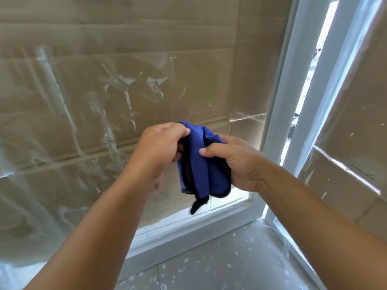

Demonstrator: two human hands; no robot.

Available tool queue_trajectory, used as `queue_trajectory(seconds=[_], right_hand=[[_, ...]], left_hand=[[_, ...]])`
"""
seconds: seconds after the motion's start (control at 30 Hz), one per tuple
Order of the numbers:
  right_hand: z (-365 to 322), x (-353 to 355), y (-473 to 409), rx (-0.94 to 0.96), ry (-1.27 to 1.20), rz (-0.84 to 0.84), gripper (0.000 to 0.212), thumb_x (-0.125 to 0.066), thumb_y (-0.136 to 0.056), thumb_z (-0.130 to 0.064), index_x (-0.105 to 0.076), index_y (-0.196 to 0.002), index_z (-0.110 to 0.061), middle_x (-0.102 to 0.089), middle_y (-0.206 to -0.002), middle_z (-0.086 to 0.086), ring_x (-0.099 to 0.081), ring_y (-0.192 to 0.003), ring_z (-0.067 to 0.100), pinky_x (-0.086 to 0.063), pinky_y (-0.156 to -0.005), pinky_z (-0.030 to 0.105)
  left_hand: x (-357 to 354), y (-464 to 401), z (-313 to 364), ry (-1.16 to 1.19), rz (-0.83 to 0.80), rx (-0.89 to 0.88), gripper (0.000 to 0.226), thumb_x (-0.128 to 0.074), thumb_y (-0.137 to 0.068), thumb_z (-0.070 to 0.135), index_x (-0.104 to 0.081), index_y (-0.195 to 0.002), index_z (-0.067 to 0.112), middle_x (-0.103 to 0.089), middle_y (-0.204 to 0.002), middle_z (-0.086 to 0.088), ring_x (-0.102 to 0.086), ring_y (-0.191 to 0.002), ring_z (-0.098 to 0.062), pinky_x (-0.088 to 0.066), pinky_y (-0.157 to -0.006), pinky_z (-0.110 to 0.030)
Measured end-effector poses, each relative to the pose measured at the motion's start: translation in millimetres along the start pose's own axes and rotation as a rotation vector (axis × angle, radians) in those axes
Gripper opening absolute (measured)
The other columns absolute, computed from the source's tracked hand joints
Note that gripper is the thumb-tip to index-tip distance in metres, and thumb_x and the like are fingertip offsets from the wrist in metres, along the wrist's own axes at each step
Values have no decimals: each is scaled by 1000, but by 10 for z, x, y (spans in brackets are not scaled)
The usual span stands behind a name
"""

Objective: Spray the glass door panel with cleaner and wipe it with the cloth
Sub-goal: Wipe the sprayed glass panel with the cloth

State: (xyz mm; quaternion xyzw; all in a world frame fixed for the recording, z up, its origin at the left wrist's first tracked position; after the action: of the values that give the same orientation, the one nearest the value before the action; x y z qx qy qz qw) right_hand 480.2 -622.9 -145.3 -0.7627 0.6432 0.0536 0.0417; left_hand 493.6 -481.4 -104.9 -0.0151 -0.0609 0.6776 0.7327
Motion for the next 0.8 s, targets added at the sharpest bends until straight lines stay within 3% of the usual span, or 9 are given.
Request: queue_trajectory(seconds=[0.07, 0.13, 0.23, 0.37, 0.5, 0.57, 0.7, 0.73, 0.8], right_hand=[[-40, 145, 11, -24, -9, 102, 20, -53, -95, 5, -66, -107, -3, -71, -95, 14, -68, -87, 24, -57, -77, 33], [-116, 293, 23, -3, -14, 182, 17, -53, -94, 7, -66, -97, -4, -70, -83, 11, -67, -76, 23, -56, -70, 30], [-275, 470, 50, 84, -48, 223, 26, -53, -93, 9, -67, -83, -10, -71, -70, 3, -67, -65, 15, -57, -61, 22], [-386, 569, 46, 141, -78, 165, 25, -51, -92, 9, -67, -95, -9, -68, -77, 4, -66, -70, 17, -56, -64, 24], [-405, 504, 39, 154, -9, 52, 30, -47, -92, 10, -69, -91, -10, -64, -76, 5, -63, -69, 17, -54, -63, 25], [-402, 438, 45, 158, 36, -12, 37, -46, -92, 10, -71, -80, -15, -62, -73, 4, -61, -68, 16, -51, -63, 26], [-368, 381, 34, 149, 37, -88, 34, -57, -79, 3, -72, -64, -23, -61, -69, 0, -59, -65, 13, -51, -63, 24], [-356, 386, 30, 143, 25, -98, 28, -57, -74, 0, -73, -66, -22, -62, -69, 1, -60, -65, 13, -52, -63, 23], [-327, 399, 13, 130, 8, -108, 22, -57, -71, -2, -73, -75, -17, -63, -73, 4, -61, -68, 15, -53, -66, 24]], left_hand=[[99, -8, 68, 17, 68, -26, 6, -58, -75, 20, -62, -77, 16, -50, -77, -5, -46, -74, -19, -37, -69, -34], [209, -26, 108, 11, 106, -38, 21, -53, -63, 23, -61, -81, 18, -49, -78, -4, -45, -76, -19, -35, -73, -38], [324, -69, 132, -137, 97, -30, 21, -53, -56, 23, -59, -76, 21, -56, -75, 3, -48, -76, -18, -37, -72, -36], [292, -64, 23, -401, -61, 34, 41, -58, -53, 28, -65, -94, 28, -63, -86, 3, -52, -76, -15, -39, -70, -31], [87, -5, -242, -556, -363, 128, 45, -67, -66, 25, -61, -110, 28, -72, -80, -1, -60, -66, -13, -46, -64, -28], [-9, 40, -360, -582, -494, 163, 48, -75, -76, 27, -54, -120, 31, -74, -80, -2, -67, -69, -16, -58, -73, -39], [-139, 110, -425, -720, -618, 119, 53, -74, -84, 42, -34, -109, 67, -75, -84, 7, -74, -76, -16, -59, -84, -46], [-179, 125, -416, -720, -634, 102, 54, -71, -87, 41, -31, -108, 71, -75, -87, 8, -74, -78, -15, -59, -84, -44], [-219, 80, -407, -680, -595, 45, 45, -69, -90, 37, -45, -117, 63, -73, -87, 9, -73, -80, -12, -59, -84, -42]])
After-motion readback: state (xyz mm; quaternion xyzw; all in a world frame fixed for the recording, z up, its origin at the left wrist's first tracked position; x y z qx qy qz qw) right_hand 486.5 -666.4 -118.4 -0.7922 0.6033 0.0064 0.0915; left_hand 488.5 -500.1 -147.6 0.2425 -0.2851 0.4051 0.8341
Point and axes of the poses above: each hand's wrist, its own y-axis away from the middle knuckle, its own x-axis out of the back of the hand, z = x × y, the point moved 7 cm from there along -y, towards the middle knuckle
